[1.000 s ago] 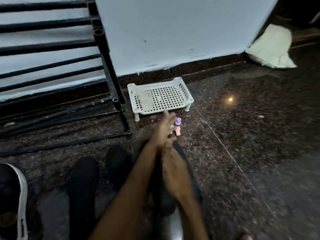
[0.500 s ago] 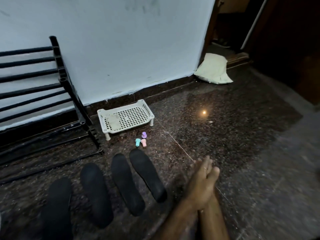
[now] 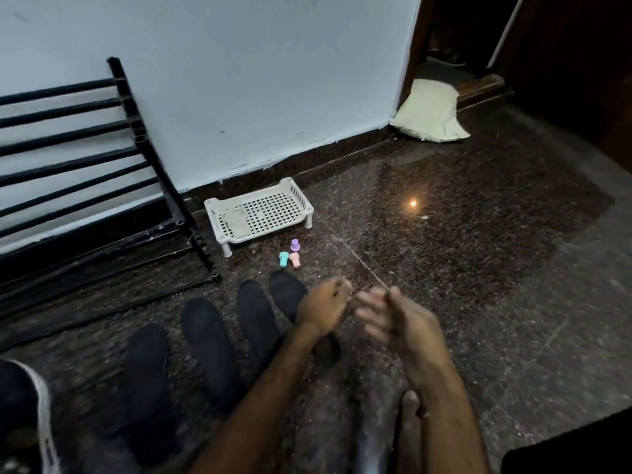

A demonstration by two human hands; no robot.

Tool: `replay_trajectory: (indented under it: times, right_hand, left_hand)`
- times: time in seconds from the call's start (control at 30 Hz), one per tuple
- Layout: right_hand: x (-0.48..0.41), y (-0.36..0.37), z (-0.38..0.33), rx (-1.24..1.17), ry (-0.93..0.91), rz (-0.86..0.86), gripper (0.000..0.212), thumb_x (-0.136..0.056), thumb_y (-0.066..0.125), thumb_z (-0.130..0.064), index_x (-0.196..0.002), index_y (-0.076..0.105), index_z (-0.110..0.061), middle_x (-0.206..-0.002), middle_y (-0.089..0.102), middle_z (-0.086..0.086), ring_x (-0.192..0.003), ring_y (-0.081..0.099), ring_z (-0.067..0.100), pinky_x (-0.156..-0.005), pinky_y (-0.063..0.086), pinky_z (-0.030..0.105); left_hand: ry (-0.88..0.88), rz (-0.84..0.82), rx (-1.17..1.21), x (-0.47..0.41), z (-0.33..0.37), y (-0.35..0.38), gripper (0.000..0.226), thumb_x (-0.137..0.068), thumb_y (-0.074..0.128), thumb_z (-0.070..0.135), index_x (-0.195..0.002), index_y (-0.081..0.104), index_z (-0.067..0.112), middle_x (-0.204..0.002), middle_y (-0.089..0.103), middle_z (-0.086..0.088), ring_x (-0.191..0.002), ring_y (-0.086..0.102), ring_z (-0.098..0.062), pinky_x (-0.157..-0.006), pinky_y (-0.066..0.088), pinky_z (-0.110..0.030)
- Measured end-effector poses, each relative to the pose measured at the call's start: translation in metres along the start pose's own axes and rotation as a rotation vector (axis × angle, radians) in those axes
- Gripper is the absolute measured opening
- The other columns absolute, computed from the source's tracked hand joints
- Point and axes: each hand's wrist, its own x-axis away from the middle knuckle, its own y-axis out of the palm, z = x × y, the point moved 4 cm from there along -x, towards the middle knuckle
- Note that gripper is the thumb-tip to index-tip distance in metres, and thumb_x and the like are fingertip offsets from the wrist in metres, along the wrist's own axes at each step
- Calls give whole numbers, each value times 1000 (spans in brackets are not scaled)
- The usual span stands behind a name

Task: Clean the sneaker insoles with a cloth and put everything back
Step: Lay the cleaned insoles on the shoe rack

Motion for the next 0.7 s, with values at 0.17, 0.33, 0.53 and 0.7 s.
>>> replay_trajectory:
  times: [0.17,0.33,0.53,0.7]
  right_hand:
    - [-43,-23,29,356,-119,264,19,-95,62,-23,-103,74,-10,-81,71,0,-70,62,17,-64,48,30]
    - [-58,-2,112,962,25,204,26,-89,67,-24,-113,70,-12,-112,71,10,-107,64,27,-84,47,30]
    - [-57,23,166,1332,53,106,58,-84,71,-33,-132,46,-13,-134,37,7,-124,40,29,-97,45,39]
    - [-52,29,170,1407,-5,193,63,-81,74,-37,-132,42,-19,-128,33,3,-122,38,26,-94,49,44]
  left_hand:
    - [-307,204,172,10,-68,-18,17,-87,51,36,-76,62,27,-86,75,4,-83,70,-31,-77,58,-46]
    - [-462,253,299,23,-105,-7,13,-81,49,19,-75,60,22,-89,72,-5,-85,70,-37,-71,60,-52]
    - [-510,238,321,12,-135,15,16,-71,44,25,-80,59,25,-91,72,-7,-84,70,-38,-72,60,-53]
    - [-518,239,284,31,-116,-3,18,-88,47,12,-81,55,26,-87,71,-9,-60,65,-30,-52,57,-35]
